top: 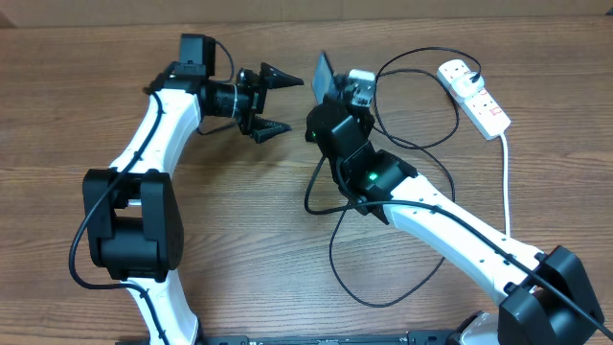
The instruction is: Plug charger to phone and switch on socket
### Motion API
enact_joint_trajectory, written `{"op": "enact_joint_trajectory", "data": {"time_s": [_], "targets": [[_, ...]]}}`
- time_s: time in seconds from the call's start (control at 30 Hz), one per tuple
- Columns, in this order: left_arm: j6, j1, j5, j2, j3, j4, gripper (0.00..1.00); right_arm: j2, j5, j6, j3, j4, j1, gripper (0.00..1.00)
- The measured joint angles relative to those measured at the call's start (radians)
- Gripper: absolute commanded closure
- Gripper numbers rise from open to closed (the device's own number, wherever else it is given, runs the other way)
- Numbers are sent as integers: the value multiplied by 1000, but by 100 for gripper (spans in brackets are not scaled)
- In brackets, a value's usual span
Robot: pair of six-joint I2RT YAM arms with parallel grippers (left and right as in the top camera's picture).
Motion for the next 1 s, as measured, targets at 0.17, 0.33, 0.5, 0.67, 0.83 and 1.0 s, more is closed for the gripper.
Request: {"op": "enact_joint_trajectory", "data": {"time_s": [0.17, 0.33, 0.5, 0.67, 0.83, 1.0], "targets": [[-84, 5, 34, 0, 0, 1, 26, 0, 18, 250, 11, 32, 0, 96], [-169, 5, 49, 0, 0, 31, 27, 0, -20, 516, 11, 21, 0, 96], [-214, 5, 55, 0, 0, 137, 26, 0, -86, 774, 11, -10, 0, 96], [-243, 5, 56, 0, 1, 186, 32, 0, -180, 984, 11, -23, 0, 96], [-265, 5, 51, 0, 1, 187, 37, 0, -229, 1097, 11, -27, 0, 96], [-269, 5, 43, 0, 1, 187, 44, 0, -266, 1177, 11, -31, 0, 96]]}}
